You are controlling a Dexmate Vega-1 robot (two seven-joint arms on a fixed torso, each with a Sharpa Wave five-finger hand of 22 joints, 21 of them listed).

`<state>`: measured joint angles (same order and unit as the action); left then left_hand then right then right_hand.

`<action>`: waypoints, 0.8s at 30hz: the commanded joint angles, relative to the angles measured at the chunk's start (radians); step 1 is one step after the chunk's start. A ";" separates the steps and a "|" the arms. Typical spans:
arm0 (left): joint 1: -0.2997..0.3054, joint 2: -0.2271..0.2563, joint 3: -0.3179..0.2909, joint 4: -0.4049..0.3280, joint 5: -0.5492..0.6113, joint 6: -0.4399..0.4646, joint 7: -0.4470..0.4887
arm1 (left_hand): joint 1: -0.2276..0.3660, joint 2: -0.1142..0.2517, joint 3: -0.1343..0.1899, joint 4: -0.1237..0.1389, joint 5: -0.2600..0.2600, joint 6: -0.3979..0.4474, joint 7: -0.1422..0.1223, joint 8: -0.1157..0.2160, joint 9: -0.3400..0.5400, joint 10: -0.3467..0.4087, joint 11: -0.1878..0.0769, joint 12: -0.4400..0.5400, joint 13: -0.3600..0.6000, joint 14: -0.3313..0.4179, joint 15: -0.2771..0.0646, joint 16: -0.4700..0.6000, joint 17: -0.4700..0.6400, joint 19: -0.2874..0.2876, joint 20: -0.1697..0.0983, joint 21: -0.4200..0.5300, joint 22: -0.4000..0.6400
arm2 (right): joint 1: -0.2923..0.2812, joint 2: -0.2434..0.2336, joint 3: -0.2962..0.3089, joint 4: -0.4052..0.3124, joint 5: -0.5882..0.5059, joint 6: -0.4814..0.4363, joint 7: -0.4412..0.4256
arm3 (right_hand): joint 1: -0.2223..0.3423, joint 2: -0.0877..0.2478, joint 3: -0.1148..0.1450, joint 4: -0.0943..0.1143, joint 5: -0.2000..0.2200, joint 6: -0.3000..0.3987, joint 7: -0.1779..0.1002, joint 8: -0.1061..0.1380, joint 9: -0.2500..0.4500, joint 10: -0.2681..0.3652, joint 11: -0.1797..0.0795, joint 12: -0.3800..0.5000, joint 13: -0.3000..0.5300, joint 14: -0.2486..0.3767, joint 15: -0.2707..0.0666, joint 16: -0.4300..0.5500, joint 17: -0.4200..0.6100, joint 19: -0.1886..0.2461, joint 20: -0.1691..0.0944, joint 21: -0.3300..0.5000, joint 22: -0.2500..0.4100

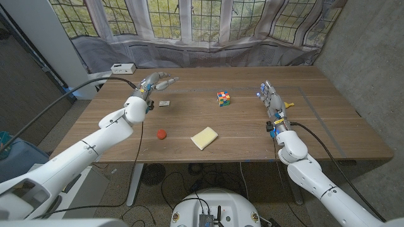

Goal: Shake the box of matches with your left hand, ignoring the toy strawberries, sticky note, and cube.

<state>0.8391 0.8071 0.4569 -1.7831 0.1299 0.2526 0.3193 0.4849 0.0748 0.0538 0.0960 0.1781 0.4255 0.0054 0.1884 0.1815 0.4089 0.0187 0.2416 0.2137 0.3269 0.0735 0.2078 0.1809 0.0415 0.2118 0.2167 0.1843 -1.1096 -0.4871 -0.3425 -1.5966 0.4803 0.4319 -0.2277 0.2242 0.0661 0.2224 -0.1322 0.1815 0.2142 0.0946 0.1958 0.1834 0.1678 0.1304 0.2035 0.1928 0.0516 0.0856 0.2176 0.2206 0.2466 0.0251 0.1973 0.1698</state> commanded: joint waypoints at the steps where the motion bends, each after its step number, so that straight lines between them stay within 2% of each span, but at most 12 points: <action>1: 0.075 -0.023 -0.083 0.029 -0.182 -0.235 -0.009 | -0.039 -0.005 -0.016 0.021 0.006 -0.054 -0.008 -0.014 0.003 -0.016 0.015 -0.012 -0.002 0.002 0.016 -0.006 0.004 0.027 0.002 0.008 0.003 | 0.013 0.005 -0.006 0.009 -0.023 0.015 -0.002 | 0.002 0.003 -0.003 0.000 -0.003 0.011 0.002 0.001 0.004 0.011 0.000 -0.001 0.004 0.006 -0.002 -0.002 0.003 0.010 -0.005 -0.001 0.003; 3: 0.083 -0.035 -0.092 0.047 -0.210 -0.283 -0.013 | -0.058 -0.010 -0.025 0.026 0.008 -0.094 -0.004 -0.018 0.002 -0.038 0.028 -0.022 -0.002 -0.005 0.020 -0.010 0.004 0.044 0.002 0.011 0.002 | 0.014 0.007 -0.007 0.009 -0.025 0.016 -0.003 | 0.002 0.003 -0.003 0.000 -0.003 0.011 0.000 0.001 0.004 0.013 0.000 0.000 0.004 0.008 -0.001 -0.001 0.002 0.011 -0.006 -0.001 0.003; 7: 0.102 -0.045 -0.109 0.053 -0.239 -0.332 -0.009 | -0.073 -0.014 -0.034 0.026 0.012 -0.156 -0.002 -0.020 0.002 -0.077 0.036 -0.036 -0.003 -0.031 0.027 -0.020 0.003 0.070 0.002 0.014 0.002 | 0.017 0.008 -0.012 0.017 -0.035 0.021 -0.002 | 0.002 0.002 -0.003 0.000 -0.003 0.012 0.000 0.001 0.004 0.014 0.000 0.000 0.004 0.010 -0.002 -0.001 0.002 0.012 -0.007 -0.001 0.003; 10: 0.111 -0.047 -0.117 0.056 -0.255 -0.370 -0.019 | -0.075 -0.014 -0.035 0.025 0.013 -0.160 0.005 -0.017 0.002 -0.083 0.035 -0.037 -0.003 -0.045 0.029 -0.024 0.003 0.075 0.002 0.014 0.002 | 0.018 0.002 -0.015 0.014 -0.051 0.019 -0.005 | 0.002 0.002 -0.003 0.000 -0.003 0.013 0.000 0.002 0.004 0.014 -0.001 0.000 0.004 0.010 -0.003 -0.001 0.002 0.012 -0.007 0.000 0.003; 13: 0.113 -0.056 -0.122 0.068 -0.284 -0.410 -0.040 | -0.077 -0.014 -0.037 0.023 0.014 -0.174 0.020 -0.015 0.001 -0.089 0.049 -0.037 -0.003 -0.059 0.023 -0.026 0.003 0.086 0.000 0.015 0.001 | 0.013 -0.011 -0.012 -0.005 -0.059 0.008 -0.007 | 0.002 0.002 -0.004 0.000 -0.003 0.013 -0.001 0.002 0.004 0.015 -0.002 0.000 0.004 0.010 -0.003 -0.001 0.002 0.014 -0.008 0.000 0.003; 14: 0.114 -0.062 -0.124 0.074 -0.300 -0.425 -0.050 | -0.077 -0.014 -0.037 0.023 0.014 -0.175 0.021 -0.014 0.001 -0.089 0.057 -0.037 -0.003 -0.060 0.021 -0.026 0.002 0.090 -0.001 0.016 0.001 | 0.011 -0.017 -0.011 -0.014 -0.065 0.004 -0.009 | 0.002 0.002 -0.004 0.000 -0.003 0.017 0.000 0.003 0.004 0.015 -0.001 0.000 0.004 0.010 -0.003 -0.001 0.002 0.014 -0.008 0.000 0.003; 16: 0.115 -0.074 -0.128 0.084 -0.336 -0.452 -0.072 | -0.078 -0.014 -0.037 0.021 0.015 -0.174 0.031 -0.011 0.001 -0.088 0.065 -0.035 -0.003 -0.061 0.017 -0.025 0.002 0.101 -0.004 0.019 0.000 | 0.005 -0.021 -0.006 -0.030 -0.070 -0.003 -0.019 | 0.001 0.003 -0.005 0.001 -0.002 0.074 0.008 0.024 0.007 0.016 -0.001 0.000 0.004 0.011 -0.003 -0.001 0.002 0.014 -0.009 -0.001 0.003; 17: 0.115 -0.080 -0.129 0.091 -0.352 -0.469 -0.084 | -0.077 -0.014 -0.038 0.020 0.015 -0.173 0.036 -0.009 0.001 -0.087 0.068 -0.034 -0.004 -0.062 0.015 -0.024 0.002 0.110 -0.007 0.021 0.000 | 0.004 -0.024 -0.005 -0.033 -0.072 -0.001 -0.018 | 0.001 0.003 -0.005 0.001 -0.002 0.076 0.007 0.024 0.007 0.017 -0.001 0.001 0.004 0.011 -0.004 -0.001 0.002 0.015 -0.009 -0.001 0.003; 19: 0.119 -0.094 -0.133 0.103 -0.382 -0.501 -0.099 | -0.076 -0.014 -0.038 0.017 0.016 -0.166 0.048 -0.004 0.000 -0.083 0.074 -0.032 -0.004 -0.062 0.014 -0.023 0.001 0.131 -0.018 0.025 -0.001 | 0.003 -0.027 -0.001 -0.039 -0.073 -0.002 -0.020 | 0.001 0.003 -0.005 0.001 -0.002 0.079 0.005 0.025 0.007 0.017 -0.001 0.001 0.004 0.012 -0.006 -0.001 0.002 0.016 -0.009 0.000 0.003; 20: 0.124 -0.102 -0.136 0.105 -0.393 -0.513 -0.099 | -0.076 -0.014 -0.038 0.015 0.016 -0.164 0.051 -0.002 0.000 -0.080 0.078 -0.030 -0.004 -0.062 0.012 -0.022 0.001 0.139 -0.032 0.026 -0.002 | 0.004 -0.029 -0.001 -0.037 -0.070 0.001 -0.013 | 0.002 0.003 -0.005 0.001 -0.002 0.078 0.002 0.024 0.007 0.017 -0.001 0.001 0.004 0.013 -0.006 0.000 0.002 0.016 -0.010 0.000 0.003; 24: 0.140 -0.116 -0.143 0.107 -0.419 -0.546 -0.107 | -0.074 -0.013 -0.038 0.010 0.017 -0.152 0.069 0.002 0.000 -0.075 0.084 -0.028 -0.006 -0.052 0.010 -0.017 0.000 0.165 -0.063 0.030 -0.003 | 0.015 -0.041 -0.004 -0.027 -0.051 -0.003 0.024 | 0.004 0.002 -0.005 -0.001 -0.002 0.036 -0.010 0.005 0.008 0.016 -0.002 0.000 0.004 0.017 -0.006 0.000 0.001 0.022 -0.013 0.001 0.003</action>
<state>0.9448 0.7386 0.3415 -1.7077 -0.1727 -0.1567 0.2619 0.4132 0.0580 0.0138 0.1132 0.1858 0.2680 0.0650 0.1818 0.1813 0.3269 0.0933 0.2070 0.2090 0.2672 0.0893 0.1845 0.1813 0.1897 0.1638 0.2408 0.1813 -1.1003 -0.5019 -0.3505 -1.6130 0.4237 0.4385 -0.2378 0.2242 0.0661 0.2225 -0.1322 0.1815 0.2700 0.0863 0.2099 0.1889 0.1788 0.1305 0.2035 0.1928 0.0606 0.0766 0.2175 0.2202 0.2592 0.0125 0.1973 0.1698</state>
